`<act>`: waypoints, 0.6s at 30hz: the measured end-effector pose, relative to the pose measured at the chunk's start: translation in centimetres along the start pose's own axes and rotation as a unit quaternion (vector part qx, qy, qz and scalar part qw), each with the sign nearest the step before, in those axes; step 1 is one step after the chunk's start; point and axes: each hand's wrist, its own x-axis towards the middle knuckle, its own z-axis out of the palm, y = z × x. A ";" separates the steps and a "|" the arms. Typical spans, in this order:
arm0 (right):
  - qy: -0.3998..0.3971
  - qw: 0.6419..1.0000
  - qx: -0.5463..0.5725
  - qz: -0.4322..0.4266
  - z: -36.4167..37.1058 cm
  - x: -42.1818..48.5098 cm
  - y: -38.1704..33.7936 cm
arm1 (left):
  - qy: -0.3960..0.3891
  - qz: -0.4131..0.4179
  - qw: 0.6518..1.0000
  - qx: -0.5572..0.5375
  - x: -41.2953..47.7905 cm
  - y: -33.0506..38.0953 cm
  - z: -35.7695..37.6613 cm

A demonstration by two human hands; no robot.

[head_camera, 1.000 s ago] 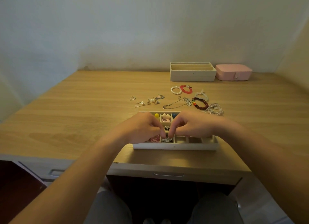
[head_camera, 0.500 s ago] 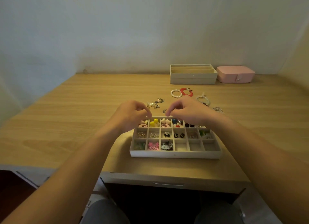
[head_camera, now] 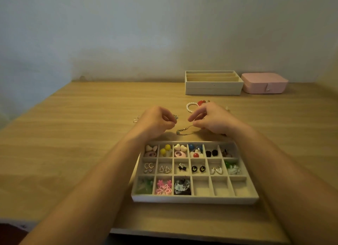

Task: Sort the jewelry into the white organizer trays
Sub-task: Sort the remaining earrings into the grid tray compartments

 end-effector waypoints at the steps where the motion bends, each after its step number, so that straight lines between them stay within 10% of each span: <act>1: -0.007 1.000 -0.004 -0.001 0.0 0.4 0.3 | -0.001 0.006 1.000 0.012 0.8 -0.1 0.2; 18: -0.087 0.994 -0.009 -0.069 1.4 6.5 -0.3 | -0.011 0.035 0.991 0.128 2.7 -3.2 -1.3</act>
